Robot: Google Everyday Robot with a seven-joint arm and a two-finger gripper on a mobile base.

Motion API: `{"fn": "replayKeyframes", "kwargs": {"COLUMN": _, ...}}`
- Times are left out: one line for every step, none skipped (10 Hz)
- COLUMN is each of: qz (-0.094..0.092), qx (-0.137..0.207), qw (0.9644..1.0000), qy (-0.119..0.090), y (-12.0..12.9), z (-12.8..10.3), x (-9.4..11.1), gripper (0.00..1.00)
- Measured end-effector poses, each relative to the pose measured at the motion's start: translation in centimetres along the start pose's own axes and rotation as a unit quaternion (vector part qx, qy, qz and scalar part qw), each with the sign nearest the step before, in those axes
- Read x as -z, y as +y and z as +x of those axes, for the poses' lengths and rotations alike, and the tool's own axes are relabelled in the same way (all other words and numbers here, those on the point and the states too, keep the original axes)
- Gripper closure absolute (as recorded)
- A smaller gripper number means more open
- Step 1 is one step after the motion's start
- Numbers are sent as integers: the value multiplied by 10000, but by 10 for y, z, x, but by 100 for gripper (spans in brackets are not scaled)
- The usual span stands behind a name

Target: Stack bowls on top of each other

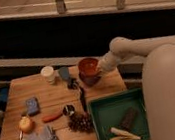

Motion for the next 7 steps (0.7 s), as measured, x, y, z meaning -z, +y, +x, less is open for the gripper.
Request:
{"fn": "replayKeyframes", "kwargs": {"qz": 9, "qx": 39, "qw": 10000, "qy": -5, "y": 2, "z": 1, "x": 0, "gripper": 80}}
{"fn": "replayKeyframes", "kwargs": {"qz": 54, "qx": 67, "qw": 10000, "qy": -22, "y": 2, "z": -1, "x": -1, "gripper": 72}}
{"fn": "replayKeyframes", "kwargs": {"qz": 65, "qx": 65, "qw": 10000, "qy": -8, "y": 3, "z": -2, "x": -4, "gripper": 64}}
{"fn": "replayKeyframes", "kwargs": {"qz": 107, "qx": 32, "qw": 9999, "qy": 24, "y": -1, "z": -4, "x": -12, "gripper": 54}}
{"fn": "replayKeyframes", "kwargs": {"qz": 142, "qx": -35, "qw": 9999, "qy": 44, "y": -8, "z": -8, "x": -20, "gripper": 44}}
{"fn": "replayKeyframes", "kwargs": {"qz": 177, "qx": -145, "qw": 9997, "qy": 106, "y": -18, "z": -12, "x": -30, "gripper": 34}}
{"fn": "replayKeyframes", "kwargs": {"qz": 192, "qx": -222, "qw": 9994, "qy": 171, "y": -25, "z": -13, "x": -40, "gripper": 25}}
